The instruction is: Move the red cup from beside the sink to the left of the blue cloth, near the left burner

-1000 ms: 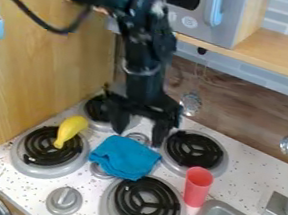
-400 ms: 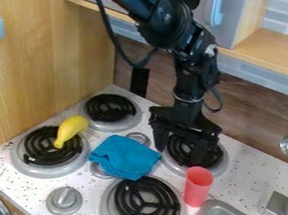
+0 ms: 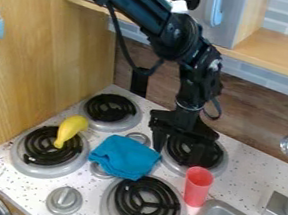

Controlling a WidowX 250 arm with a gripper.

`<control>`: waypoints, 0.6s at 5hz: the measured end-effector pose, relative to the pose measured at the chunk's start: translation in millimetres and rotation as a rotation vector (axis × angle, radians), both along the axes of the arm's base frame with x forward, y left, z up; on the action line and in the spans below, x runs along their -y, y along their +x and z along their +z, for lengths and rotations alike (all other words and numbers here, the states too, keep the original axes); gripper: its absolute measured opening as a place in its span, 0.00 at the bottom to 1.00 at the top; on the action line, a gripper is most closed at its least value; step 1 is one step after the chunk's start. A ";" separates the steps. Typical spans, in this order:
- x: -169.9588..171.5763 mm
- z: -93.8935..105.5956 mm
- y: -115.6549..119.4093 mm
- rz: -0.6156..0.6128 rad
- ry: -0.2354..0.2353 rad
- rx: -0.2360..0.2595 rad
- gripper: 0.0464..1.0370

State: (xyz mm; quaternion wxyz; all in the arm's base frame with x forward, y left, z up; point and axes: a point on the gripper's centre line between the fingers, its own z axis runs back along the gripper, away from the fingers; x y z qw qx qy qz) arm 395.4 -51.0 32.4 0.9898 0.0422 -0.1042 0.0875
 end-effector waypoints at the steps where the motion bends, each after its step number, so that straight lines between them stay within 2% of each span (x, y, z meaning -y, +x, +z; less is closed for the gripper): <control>1: 0.0 -12.0 -0.2 0.009 0.005 -0.019 0.96; 2: 1.2 -16.3 3.1 0.013 0.001 -0.021 0.96; 3: 4.5 -12.1 9.8 0.022 -0.013 -0.003 0.96</control>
